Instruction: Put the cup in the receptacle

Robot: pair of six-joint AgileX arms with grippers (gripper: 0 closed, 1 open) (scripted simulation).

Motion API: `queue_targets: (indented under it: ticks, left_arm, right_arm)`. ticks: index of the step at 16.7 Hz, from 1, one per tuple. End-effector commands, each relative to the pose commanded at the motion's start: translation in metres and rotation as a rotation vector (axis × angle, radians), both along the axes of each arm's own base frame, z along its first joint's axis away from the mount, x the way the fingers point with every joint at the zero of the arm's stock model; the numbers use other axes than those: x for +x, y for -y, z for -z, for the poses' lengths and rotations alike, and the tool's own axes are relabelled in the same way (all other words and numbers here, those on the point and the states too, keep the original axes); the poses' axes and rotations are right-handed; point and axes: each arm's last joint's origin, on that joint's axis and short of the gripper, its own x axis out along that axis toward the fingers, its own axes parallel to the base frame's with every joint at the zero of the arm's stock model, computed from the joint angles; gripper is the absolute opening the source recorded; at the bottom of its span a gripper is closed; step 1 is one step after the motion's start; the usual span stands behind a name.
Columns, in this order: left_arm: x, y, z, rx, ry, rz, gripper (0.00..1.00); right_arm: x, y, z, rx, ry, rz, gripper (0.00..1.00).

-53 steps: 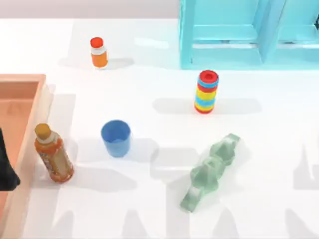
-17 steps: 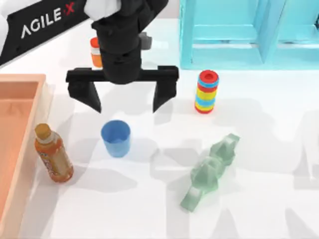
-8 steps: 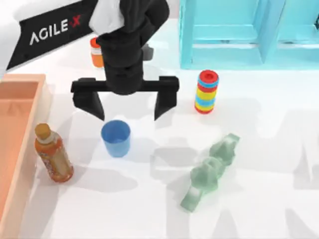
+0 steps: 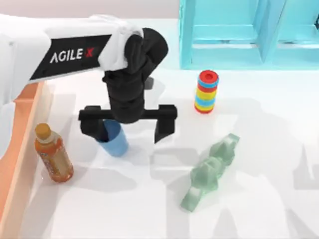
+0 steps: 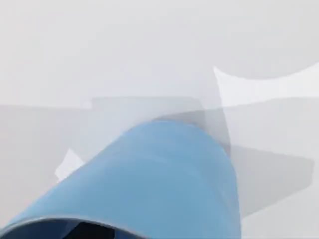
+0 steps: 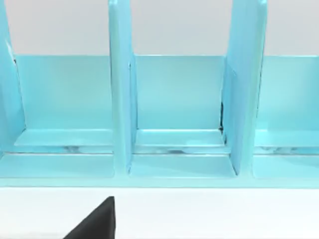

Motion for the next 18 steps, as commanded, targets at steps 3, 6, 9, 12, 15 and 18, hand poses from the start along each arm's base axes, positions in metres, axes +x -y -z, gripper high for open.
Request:
queue_targets:
  ticks: [3, 6, 9, 12, 15, 18]
  left_arm:
    - [0.0000, 0.0000, 0.0000, 0.000, 0.000, 0.000, 1.00]
    - [0.0000, 0.0000, 0.0000, 0.000, 0.000, 0.000, 0.77]
    - [0.0000, 0.0000, 0.0000, 0.000, 0.000, 0.000, 0.55]
    - [0.0000, 0.0000, 0.0000, 0.000, 0.000, 0.000, 0.32]
    - [0.0000, 0.0000, 0.0000, 0.000, 0.000, 0.000, 0.10]
    - [0.0000, 0.0000, 0.0000, 0.000, 0.000, 0.000, 0.00]
  right_arm:
    - [0.0000, 0.0000, 0.0000, 0.000, 0.000, 0.000, 1.00]
    - [0.0000, 0.0000, 0.0000, 0.000, 0.000, 0.000, 1.00]
    - [0.0000, 0.0000, 0.0000, 0.000, 0.000, 0.000, 1.00]
    - [0.0000, 0.0000, 0.0000, 0.000, 0.000, 0.000, 1.00]
    - [0.0000, 0.0000, 0.0000, 0.000, 0.000, 0.000, 1.00]
    - [0.0000, 0.0000, 0.0000, 0.000, 0.000, 0.000, 1.00]
